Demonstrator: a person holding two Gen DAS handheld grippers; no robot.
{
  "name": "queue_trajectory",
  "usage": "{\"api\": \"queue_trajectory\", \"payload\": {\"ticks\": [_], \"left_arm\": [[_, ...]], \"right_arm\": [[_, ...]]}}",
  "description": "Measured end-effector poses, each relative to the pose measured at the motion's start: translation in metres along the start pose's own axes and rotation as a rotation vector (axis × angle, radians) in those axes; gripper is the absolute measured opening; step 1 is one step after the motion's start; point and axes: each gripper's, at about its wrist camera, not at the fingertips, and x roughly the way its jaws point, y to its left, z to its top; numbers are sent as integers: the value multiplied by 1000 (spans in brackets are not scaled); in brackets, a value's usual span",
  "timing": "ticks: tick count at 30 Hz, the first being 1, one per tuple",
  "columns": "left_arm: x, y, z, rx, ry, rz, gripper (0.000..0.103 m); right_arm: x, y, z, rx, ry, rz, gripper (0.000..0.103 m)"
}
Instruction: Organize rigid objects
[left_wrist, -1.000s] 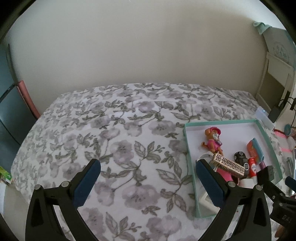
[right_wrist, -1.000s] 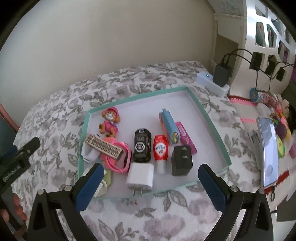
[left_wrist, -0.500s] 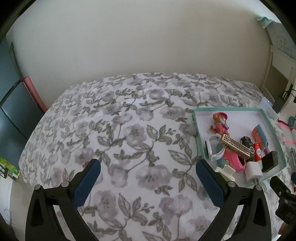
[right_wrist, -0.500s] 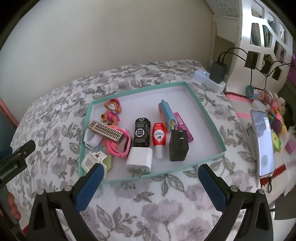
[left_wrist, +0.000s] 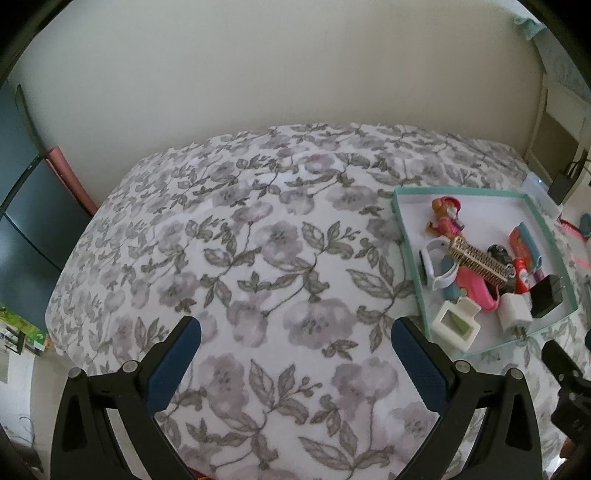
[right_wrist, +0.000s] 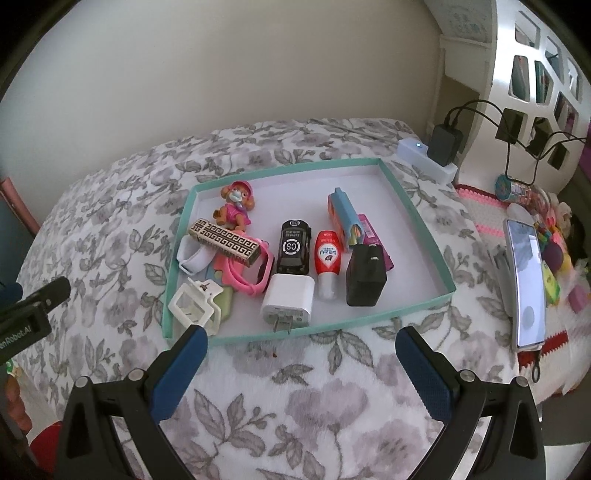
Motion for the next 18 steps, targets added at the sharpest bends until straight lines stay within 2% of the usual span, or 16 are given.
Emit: {"api": "queue_trajectory", "payload": {"ticks": [10, 18], "left_arm": [[5, 0, -9, 33, 47, 37, 102], [4, -1, -9, 43, 50, 42, 102]], "right_arm": [[-7, 4, -5, -7, -9, 6, 103], [-9, 8, -4, -20, -17, 9, 103]]}}
